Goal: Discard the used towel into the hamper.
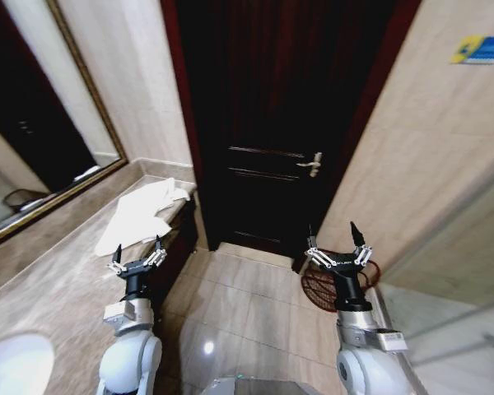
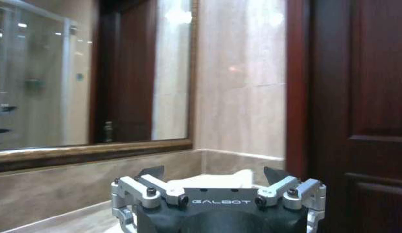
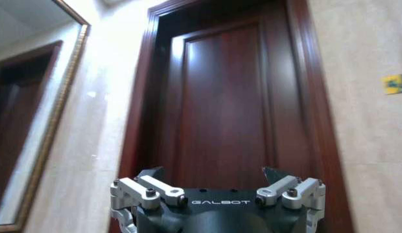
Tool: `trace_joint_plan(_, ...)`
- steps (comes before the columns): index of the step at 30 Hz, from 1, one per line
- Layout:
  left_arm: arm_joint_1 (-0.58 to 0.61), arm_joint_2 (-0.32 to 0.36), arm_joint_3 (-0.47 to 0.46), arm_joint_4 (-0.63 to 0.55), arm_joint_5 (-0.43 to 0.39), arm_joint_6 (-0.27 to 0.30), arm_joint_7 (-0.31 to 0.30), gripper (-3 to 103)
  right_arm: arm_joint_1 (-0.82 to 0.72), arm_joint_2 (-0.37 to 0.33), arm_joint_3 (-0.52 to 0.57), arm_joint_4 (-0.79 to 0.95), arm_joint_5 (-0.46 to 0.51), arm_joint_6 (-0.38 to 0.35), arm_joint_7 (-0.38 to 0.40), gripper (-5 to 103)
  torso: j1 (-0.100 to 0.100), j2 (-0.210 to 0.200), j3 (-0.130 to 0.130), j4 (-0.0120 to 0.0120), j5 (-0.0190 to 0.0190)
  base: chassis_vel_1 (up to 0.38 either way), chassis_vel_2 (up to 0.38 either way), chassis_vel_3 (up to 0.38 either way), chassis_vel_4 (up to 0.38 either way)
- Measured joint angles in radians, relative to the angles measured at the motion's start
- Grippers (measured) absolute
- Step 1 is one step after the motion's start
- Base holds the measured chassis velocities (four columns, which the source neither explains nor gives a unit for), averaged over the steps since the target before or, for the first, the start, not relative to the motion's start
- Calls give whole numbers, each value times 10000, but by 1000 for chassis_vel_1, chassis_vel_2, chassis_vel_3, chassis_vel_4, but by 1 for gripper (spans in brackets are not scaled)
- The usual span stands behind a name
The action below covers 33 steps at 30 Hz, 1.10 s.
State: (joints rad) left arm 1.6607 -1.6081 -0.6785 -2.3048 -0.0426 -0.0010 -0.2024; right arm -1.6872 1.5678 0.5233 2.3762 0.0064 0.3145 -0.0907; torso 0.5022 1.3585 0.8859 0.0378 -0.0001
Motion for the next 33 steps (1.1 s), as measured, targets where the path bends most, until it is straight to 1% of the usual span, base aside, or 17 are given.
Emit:
trace_joint_plan(7,-26,0,10,112,20,58,0,100,-12,-46,35,12,-20,-59,62,100,0,0,0,-1,3,126,124,125,126)
trace_joint_plan(11,-213,0,11,485,-6,-228,-59,100,-3,-47,-14,16,-28,-95,49,100,0,0,0,2,3,133,128,117,119)
trace_joint_plan(13,-287,0,11,581,-39,-247,-114,100,0,-46,-19,15,-31,-95,47,100,0,0,0,3,2,136,118,115,109)
trace_joint_plan(15,-692,0,4,1079,-118,-177,-181,100,3,-41,-23,-22,-60,-87,47,100,0,-1,0,1,1,60,59,62,75)
trace_joint_plan(16,-692,0,4,1079,-118,-177,-181,100,3,-41,-23,-22,-60,-87,47,100,0,-1,0,1,1,60,59,39,36)
trace_joint_plan(18,-1037,0,19,1391,-202,70,-182,100,-13,-42,-19,-51,-105,-71,46,100,0,-2,0,-4,1,0,0,0,0)
trace_joint_plan(20,-1286,0,105,1547,-358,263,-101,100,-35,-43,-9,-66,-142,-60,48,100,1,-2,1,-4,2,0,0,0,0)
trace_joint_plan(23,-1421,0,223,1625,-445,365,78,100,-62,-43,28,-69,-148,-62,51,100,0,-2,1,-4,1,0,0,0,0)
trace_joint_plan(25,-1441,0,262,1649,-462,383,153,100,-76,-43,38,-65,-151,-98,46,100,0,-2,1,-3,2,0,0,0,0)
trace_joint_plan(26,-1477,0,327,1703,-470,399,312,100,-98,-42,59,-25,-160,-237,17,100,0,-2,1,-2,1,0,0,0,0)
trace_joint_plan(28,-1520,0,372,1783,-486,399,437,100,-94,-17,63,12,-161,-377,17,100,0,-2,1,-2,2,0,0,0,0)
trace_joint_plan(33,-1533,0,391,1941,-511,365,533,100,-68,29,47,-10,-203,-460,-87,100,0,-1,0,-1,2,0,0,0,0)
